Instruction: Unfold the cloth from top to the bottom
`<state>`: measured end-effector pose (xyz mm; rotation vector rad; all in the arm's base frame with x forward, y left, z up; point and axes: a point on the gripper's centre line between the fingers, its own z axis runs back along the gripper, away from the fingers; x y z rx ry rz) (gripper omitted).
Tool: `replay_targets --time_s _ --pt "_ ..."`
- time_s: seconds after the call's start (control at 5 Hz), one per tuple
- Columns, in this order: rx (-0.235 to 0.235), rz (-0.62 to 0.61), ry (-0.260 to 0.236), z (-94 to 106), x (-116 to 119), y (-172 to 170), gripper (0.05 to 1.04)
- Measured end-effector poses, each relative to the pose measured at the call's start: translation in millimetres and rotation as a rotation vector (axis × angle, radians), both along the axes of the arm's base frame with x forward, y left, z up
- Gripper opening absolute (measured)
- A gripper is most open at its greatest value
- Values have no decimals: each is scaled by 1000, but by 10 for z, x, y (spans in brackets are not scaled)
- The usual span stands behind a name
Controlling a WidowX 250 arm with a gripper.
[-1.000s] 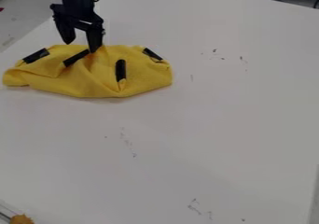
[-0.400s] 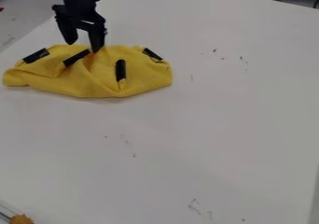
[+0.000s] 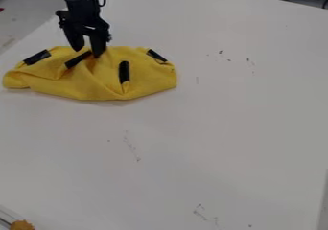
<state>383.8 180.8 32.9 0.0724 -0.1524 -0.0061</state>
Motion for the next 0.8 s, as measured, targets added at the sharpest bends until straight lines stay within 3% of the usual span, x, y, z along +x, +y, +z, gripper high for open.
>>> replay_targets --time_s 0.2,0.4,0.6,0.8 --pt "-10 -2 14 -78 -9 -11 366" --pt "-3 1 14 -43 6 9 158" --pt "15 8 34 -44 -18 21 67" --pt "76 -11 20 169 -4 -64 58"
